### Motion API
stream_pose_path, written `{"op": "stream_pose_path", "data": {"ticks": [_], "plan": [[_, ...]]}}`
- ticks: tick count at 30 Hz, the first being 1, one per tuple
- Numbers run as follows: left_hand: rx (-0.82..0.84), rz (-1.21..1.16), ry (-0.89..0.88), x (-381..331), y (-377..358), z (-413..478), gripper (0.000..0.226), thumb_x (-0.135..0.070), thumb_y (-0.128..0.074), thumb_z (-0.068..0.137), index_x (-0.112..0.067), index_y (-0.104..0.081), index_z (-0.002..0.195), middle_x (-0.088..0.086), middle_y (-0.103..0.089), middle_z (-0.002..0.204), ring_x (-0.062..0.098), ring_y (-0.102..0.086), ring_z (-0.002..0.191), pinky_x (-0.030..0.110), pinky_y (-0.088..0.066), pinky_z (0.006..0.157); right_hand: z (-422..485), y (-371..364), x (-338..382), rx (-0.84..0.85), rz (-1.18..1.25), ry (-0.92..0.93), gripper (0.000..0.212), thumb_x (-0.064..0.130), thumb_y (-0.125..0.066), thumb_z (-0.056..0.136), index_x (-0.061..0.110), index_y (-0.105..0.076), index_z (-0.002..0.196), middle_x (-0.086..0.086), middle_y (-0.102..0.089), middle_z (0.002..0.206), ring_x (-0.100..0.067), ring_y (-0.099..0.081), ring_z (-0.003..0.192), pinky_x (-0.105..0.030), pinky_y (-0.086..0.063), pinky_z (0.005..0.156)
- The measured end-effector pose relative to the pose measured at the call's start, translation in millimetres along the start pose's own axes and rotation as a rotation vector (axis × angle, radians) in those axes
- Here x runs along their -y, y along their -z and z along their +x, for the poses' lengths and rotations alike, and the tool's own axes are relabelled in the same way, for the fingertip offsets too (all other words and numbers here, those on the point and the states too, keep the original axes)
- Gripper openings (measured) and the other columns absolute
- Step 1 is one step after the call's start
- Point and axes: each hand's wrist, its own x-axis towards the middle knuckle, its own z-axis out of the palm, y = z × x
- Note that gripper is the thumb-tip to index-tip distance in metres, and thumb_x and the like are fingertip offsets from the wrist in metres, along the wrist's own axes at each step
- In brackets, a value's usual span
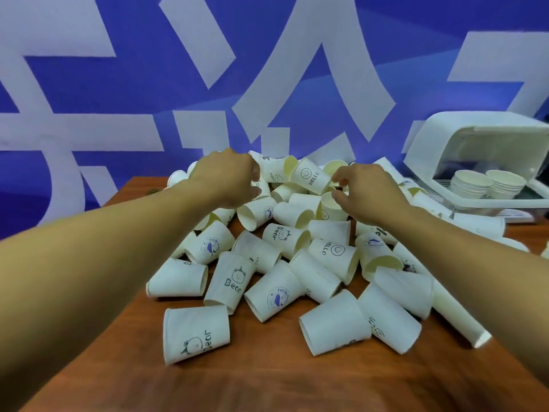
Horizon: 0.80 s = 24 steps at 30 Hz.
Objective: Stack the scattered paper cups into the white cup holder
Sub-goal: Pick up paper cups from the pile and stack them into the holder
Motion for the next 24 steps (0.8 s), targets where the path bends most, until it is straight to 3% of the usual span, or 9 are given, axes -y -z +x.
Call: {"op": "stream_pose_path", "data": {"ticks": [7, 11, 16, 19, 24], "plan": [[0.026, -0.042, -0.033, 7.5, -35.5, 58.4, 0.036, -0.047, -0.062, 0.088, -0.037, -0.059, 0.123, 0.0, -0.063, 0.119, 0.024, -0.058, 0.105, 0.04, -0.05, 0.084, 53.6, -18.5, 2.8, 0.037, -0.058, 0.076, 0.042, 0.031, -0.063, 0.089, 0.023, -0.056, 0.129, -0.003, -0.058, 0.121, -0.025, -0.057, 0.103, -0.031, -0.042, 0.075], [0.022, -0.031, -0.121, -4.0, -49.3, 98.8, 0.039, -0.036, -0.062, 0.091, -0.039, -0.054, 0.129, -0.001, -0.056, 0.129, 0.027, -0.057, 0.112, 0.043, -0.051, 0.087, 86.5, -34.5, 7.8, 0.064, -0.138, 0.164, 0.048, 0.03, -0.062, 0.09, 0.023, -0.049, 0.136, -0.004, -0.05, 0.131, -0.026, -0.054, 0.109, -0.038, -0.046, 0.082], [0.015, 0.091, -0.237, -13.4, -70.0, 139.7, 0.046, -0.021, -0.064, 0.09, -0.04, -0.053, 0.131, -0.002, -0.043, 0.132, 0.029, -0.06, 0.094, 0.04, -0.052, 0.066, 117.7, -59.4, 2.0, 0.119, -0.174, 0.236, 0.047, 0.026, -0.059, 0.089, 0.025, -0.047, 0.134, -0.005, -0.045, 0.129, -0.028, -0.051, 0.108, -0.038, -0.046, 0.076], [0.014, 0.209, -0.304, -15.3, -80.1, 150.0, 0.044, -0.016, -0.06, 0.091, -0.037, -0.055, 0.129, 0.002, -0.041, 0.129, 0.026, -0.056, 0.084, 0.03, -0.033, 0.049, 127.5, -69.7, -5.7, 0.164, -0.192, 0.267, 0.048, 0.025, -0.059, 0.087, 0.028, -0.047, 0.133, -0.004, -0.043, 0.132, -0.028, -0.05, 0.107, -0.037, -0.044, 0.075], [0.017, 0.351, -0.344, -19.0, -85.6, 151.3, 0.024, -0.017, -0.067, 0.087, -0.022, -0.064, 0.111, 0.005, -0.044, 0.128, 0.023, -0.056, 0.086, 0.029, -0.028, 0.048, 132.6, -75.0, -17.9, 0.146, -0.174, 0.28, 0.031, 0.02, -0.056, 0.087, 0.023, -0.052, 0.119, -0.003, -0.045, 0.129, -0.028, -0.052, 0.1, -0.038, -0.047, 0.074]]}}
